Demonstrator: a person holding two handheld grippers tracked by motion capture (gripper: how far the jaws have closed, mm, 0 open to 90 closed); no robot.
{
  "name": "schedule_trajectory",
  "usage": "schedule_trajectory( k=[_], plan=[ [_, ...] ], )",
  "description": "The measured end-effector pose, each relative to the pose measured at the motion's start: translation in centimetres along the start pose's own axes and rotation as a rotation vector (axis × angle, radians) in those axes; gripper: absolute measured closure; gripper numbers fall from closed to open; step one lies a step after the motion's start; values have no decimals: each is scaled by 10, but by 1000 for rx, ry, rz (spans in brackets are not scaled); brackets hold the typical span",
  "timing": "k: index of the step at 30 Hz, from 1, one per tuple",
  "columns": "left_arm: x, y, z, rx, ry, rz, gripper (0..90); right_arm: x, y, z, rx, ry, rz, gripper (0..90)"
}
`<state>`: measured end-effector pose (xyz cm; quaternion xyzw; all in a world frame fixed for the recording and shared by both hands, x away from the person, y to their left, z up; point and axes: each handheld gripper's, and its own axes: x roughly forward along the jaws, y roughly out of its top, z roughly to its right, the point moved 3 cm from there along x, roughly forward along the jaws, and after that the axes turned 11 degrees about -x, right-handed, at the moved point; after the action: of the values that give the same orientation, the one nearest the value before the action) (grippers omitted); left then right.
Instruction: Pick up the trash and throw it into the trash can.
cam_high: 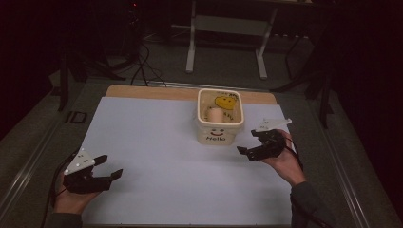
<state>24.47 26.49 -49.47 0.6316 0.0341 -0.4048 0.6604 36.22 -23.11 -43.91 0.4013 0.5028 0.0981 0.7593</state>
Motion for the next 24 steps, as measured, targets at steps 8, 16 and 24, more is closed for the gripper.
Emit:
schedule_trajectory(
  k=[8, 16, 24],
  plan=[
    [1, 0, 0, 0, -1, 2, 231, -3, -26, -7, 38, -32, 126, 135],
    [1, 1, 0, 1, -1, 6, 232, -2, -39, -14, 33, -31, 146, 138],
    [-1, 1, -1, 2, 0, 16, 232, -7, -46, -15, 47, -56, 168, 142]
  ],
)
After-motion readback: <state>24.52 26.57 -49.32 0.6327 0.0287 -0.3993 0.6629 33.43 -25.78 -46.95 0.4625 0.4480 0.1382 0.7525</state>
